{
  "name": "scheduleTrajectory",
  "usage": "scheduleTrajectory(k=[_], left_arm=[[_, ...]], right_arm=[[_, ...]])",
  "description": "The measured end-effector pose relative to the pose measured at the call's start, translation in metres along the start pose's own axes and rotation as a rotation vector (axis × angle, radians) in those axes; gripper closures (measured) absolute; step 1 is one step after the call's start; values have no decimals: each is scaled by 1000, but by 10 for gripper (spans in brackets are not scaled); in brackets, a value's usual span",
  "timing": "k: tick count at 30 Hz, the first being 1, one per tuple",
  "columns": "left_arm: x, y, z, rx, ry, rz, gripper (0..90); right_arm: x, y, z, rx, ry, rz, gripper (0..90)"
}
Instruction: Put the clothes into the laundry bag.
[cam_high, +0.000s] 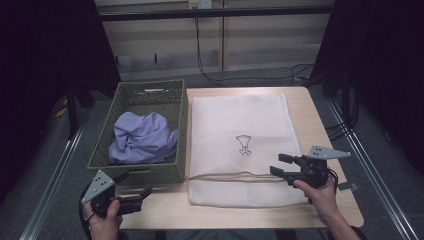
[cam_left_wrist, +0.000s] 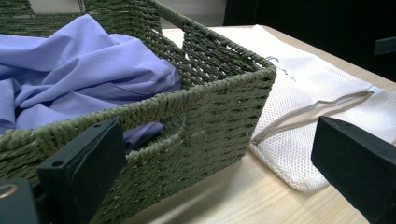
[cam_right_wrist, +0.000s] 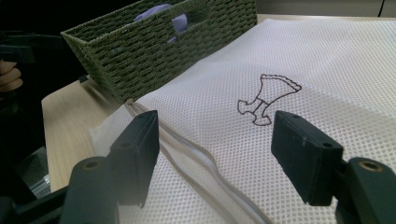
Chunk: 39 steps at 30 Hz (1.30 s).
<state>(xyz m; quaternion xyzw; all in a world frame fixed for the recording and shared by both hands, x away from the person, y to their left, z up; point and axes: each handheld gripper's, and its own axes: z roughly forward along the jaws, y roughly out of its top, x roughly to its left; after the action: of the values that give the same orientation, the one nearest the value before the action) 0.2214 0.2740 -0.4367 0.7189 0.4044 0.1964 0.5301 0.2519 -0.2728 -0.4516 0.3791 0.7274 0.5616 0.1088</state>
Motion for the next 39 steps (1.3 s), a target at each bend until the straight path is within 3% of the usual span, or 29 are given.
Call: scheduleTrajectory(k=[5, 7, 10, 14, 17, 18, 25, 28, 39], left_arm=[[-1, 0, -3, 13, -29, 13, 30], [-3, -1, -5, 13, -41, 13, 30], [-2, -1, -6, 14, -32, 11, 30], [-1, 0, -3, 13, -22, 9, 28], [-1, 1, 0, 21, -38, 17, 28], [-1, 1, 1, 25, -39, 21, 28], [-1, 0, -2, 22, -41, 24, 28], [-1, 0, -1, 27, -41, 24, 28], [-1, 0, 1, 24, -32, 31, 28]], right_arm=[[-3, 0, 2, 21, 3, 21, 341], [-1, -1, 3, 27, -3, 8, 354], [-1, -3, 7, 53, -30, 2, 359], [-1, -5, 12, 73, -19, 12, 363], [-1, -5, 14, 88, -18, 8, 397], [1, -3, 15, 117, -14, 16, 404], [5, 4, 21, 155, 28, 28, 438], [4, 8, 26, 177, 83, 51, 472], [3, 17, 56, 292, 144, -8, 602]])
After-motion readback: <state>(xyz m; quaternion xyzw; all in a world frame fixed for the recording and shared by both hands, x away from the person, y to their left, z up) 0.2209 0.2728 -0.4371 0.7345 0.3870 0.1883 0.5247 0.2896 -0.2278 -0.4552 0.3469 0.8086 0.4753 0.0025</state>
